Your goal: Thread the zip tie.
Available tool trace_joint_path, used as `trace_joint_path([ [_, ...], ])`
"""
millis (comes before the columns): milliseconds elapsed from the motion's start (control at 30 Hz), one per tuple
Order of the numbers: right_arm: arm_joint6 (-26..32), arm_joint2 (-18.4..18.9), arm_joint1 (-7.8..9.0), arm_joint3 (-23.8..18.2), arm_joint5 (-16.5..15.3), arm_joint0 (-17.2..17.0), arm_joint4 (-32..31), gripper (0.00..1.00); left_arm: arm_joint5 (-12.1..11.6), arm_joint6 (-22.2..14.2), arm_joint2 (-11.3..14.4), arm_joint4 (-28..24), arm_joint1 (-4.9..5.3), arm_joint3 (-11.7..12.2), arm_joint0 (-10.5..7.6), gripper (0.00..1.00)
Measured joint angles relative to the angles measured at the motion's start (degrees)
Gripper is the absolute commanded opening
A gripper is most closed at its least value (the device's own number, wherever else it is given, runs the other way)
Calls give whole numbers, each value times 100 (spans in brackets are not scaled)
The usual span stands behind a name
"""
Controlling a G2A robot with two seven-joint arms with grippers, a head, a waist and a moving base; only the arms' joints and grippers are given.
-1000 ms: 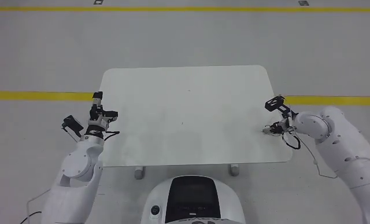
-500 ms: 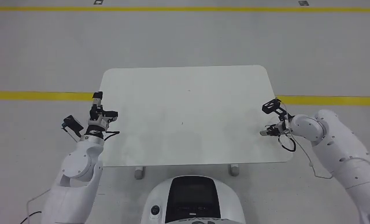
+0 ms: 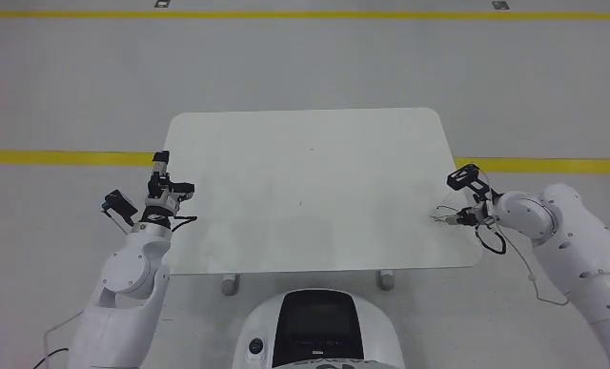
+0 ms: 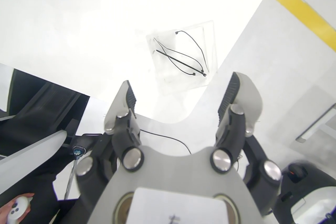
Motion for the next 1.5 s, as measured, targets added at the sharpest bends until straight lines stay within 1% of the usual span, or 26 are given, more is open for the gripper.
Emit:
trace_joint_path([
  [67, -52, -25, 8, -29, 0, -15, -42, 18, 0, 0, 0, 0, 0, 0, 0, 100],
  [100, -64, -50, 9, -31, 0, -10, -40, 14, 0, 0, 0, 0, 0, 0, 0, 100],
  [133, -69, -73, 9, -23, 0, 4, -40, 7, 0, 0, 0, 0, 0, 0, 0, 100],
  [200, -77, -128, 3, 6, 0, 45, -34, 0, 0, 0, 0, 0, 0, 0, 0, 100],
  [300, -103, -256, -15, 69, 0, 138, -22, 0, 0, 0, 0, 0, 0, 0, 0, 100],
  [333, -125, -317, -24, 99, 0, 179, -26, 5, 0, 0, 0, 0, 0, 0, 0, 100],
  [400, -171, -409, -39, 157, 0, 244, -44, 11, 0, 0, 0, 0, 0, 0, 0, 100],
  [533, -283, -641, -85, 352, 0, 409, -97, 13, 0, 0, 0, 0, 0, 0, 0, 100],
  [667, -368, -872, -148, 577, 0, 582, -90, 20, 0, 0, 0, 0, 0, 0, 0, 100],
  [800, -495, -1058, -226, 867, 0, 753, 87, 16, 0, 0, 0, 0, 0, 0, 0, 100],
  [867, -526, -1159, -275, 1019, 0, 846, 183, 17, 0, 0, 0, 0, 0, 0, 0, 100],
  [1000, -530, -1379, -361, 1244, 0, 1016, 176, 16, 0, 0, 0, 0, 0, 0, 0, 100],
  [1067, -509, -1476, -400, 1339, 0, 1102, 156, 20, 0, 0, 0, 0, 0, 0, 0, 100],
  [1200, -432, -1636, -448, 1423, 0, 1223, 164, 25, 0, 0, 0, 0, 0, 0, 0, 100],
  [1500, -390, -1911, -430, 1424, 0, 1354, 335, 26, 0, 0, 0, 0, 0, 0, 0, 100],
])
